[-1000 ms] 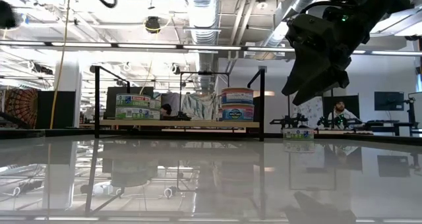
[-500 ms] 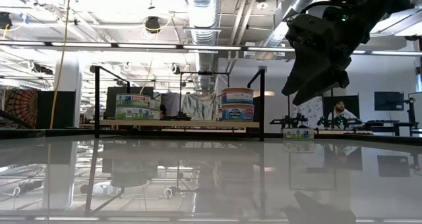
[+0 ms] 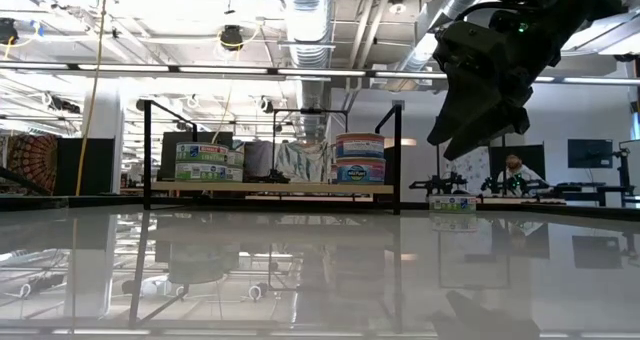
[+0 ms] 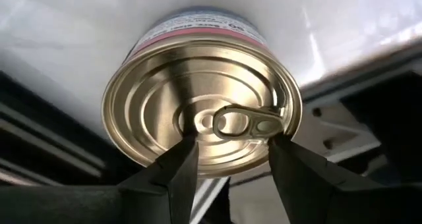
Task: Stack canned seafood by type on shelf
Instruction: Put the blue tuna can on the shelf
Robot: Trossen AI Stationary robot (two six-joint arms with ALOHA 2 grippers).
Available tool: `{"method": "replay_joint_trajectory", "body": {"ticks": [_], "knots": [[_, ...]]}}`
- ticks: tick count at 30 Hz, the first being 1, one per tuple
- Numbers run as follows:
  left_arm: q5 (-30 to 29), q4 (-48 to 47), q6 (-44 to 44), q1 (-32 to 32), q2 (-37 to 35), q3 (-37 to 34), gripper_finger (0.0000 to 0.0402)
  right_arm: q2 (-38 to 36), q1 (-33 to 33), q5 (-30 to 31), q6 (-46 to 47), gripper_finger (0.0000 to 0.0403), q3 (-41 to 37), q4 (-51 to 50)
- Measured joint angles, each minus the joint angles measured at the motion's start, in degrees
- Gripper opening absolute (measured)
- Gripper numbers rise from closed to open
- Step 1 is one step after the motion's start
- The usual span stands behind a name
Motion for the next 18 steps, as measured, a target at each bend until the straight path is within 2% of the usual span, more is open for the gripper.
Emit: {"method": "replay_joint_trajectory", "body": {"ticks": [5, 10, 18], "knots": [[-9.23, -2.81, 8.09, 8.65, -0.13, -0.2, 0.0177, 0.0, 0.01, 0.01, -0.01, 0.024, 0.0, 0.01], [-17.18, -0.65, 21.17, 20.23, -0.06, -0.2, 0.0177, 0.0, 0.02, 0.01, 0.01, 0.024, 0.0, 0.0], [-22.61, 11.17, 40.6, 36.03, 0.2, -0.42, 0.0177, 0.0, 0.02, -0.01, 0.01, 0.024, 0.0, 0.0]]}}
